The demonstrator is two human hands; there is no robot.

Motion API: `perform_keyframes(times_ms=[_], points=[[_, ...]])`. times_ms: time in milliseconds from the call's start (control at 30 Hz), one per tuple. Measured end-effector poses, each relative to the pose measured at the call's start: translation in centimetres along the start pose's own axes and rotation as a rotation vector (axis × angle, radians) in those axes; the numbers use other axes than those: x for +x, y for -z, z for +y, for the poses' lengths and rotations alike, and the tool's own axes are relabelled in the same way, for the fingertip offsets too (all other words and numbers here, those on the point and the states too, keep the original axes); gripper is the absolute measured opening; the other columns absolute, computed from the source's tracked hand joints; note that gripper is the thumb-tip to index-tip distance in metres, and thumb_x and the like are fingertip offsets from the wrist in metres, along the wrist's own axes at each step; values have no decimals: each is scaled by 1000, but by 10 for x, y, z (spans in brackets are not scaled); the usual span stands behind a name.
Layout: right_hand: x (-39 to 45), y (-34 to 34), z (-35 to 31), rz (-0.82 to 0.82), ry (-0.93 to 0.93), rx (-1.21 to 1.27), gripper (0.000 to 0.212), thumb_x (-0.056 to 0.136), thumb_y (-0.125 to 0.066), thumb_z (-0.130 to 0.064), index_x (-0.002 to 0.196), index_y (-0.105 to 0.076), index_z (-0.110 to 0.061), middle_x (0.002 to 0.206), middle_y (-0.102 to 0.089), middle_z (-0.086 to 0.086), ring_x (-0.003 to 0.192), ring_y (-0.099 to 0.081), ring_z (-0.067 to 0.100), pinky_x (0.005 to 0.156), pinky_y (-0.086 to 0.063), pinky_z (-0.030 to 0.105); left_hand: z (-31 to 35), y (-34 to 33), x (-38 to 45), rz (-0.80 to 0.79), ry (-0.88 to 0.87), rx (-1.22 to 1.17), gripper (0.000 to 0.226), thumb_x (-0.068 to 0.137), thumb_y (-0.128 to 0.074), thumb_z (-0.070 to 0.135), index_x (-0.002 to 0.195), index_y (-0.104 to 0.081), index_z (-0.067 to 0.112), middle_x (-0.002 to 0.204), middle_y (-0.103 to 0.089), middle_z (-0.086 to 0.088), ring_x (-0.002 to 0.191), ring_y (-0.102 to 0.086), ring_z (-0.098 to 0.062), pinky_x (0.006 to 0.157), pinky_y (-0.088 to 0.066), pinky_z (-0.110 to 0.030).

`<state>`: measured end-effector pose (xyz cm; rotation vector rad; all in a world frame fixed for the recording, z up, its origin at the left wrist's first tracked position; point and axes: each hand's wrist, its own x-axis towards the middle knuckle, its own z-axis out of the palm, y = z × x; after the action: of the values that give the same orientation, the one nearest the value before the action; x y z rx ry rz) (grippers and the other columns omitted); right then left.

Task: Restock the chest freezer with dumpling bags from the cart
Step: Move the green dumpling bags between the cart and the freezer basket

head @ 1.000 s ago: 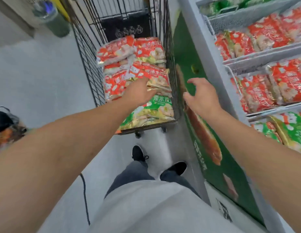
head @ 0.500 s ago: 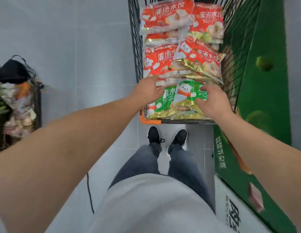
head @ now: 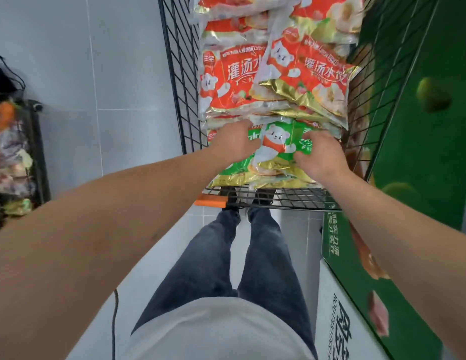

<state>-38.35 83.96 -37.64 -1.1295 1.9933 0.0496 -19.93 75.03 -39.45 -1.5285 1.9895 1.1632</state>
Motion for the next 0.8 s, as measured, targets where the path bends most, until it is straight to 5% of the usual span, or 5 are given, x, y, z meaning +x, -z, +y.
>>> perform_keyframes(times_ms=[300,367,433,633,800], points=[[33,-15,24,-84,-58,27,60,92,-63,-25,146,-43,-9,148,-40,17,135,-42,32,108,-36,34,23,-31,43,-80,163,-220,36,97,-55,27,128,-55,9,108,-63,-10,87,-60,-26,70,-46,-34],[35,-19,26,-90,-71,35,60,92,-63,-25,146,-43,-9,148,-41,16,135,-42,31,108,-35,33,22,-34,48,-57,193,-255,9,94,-57,22,96,-60,14,89,-61,-8,76,-56,-25,66,-42,-32],[37,-23,26,-95,-93,48,60,92,-63,-24,146,-43,-10,148,-40,14,135,-42,30,108,-35,33,19,-37,55,-36,228,-277,33,92,-58,15,66,-38,19,67,-39,-2,63,-41,-21,60,-33,-31],[34,-30,31,-50,-183,109,59,93,-59,-20,147,-39,-10,149,-36,11,132,-44,29,102,-38,33,0,-32,46,-148,285,-272,17,91,-63,8,75,-57,5,85,-70,-16,79,-72,-29,77,-61,-40],[41,-35,31,-38,-339,262,67,93,-58,-21,152,-30,-10,155,-31,12,137,-41,30,110,-33,33,-18,-34,34,-102,360,-242,21,89,-56,3,69,-54,8,76,-70,-16,69,-72,-28,66,-62,-38]])
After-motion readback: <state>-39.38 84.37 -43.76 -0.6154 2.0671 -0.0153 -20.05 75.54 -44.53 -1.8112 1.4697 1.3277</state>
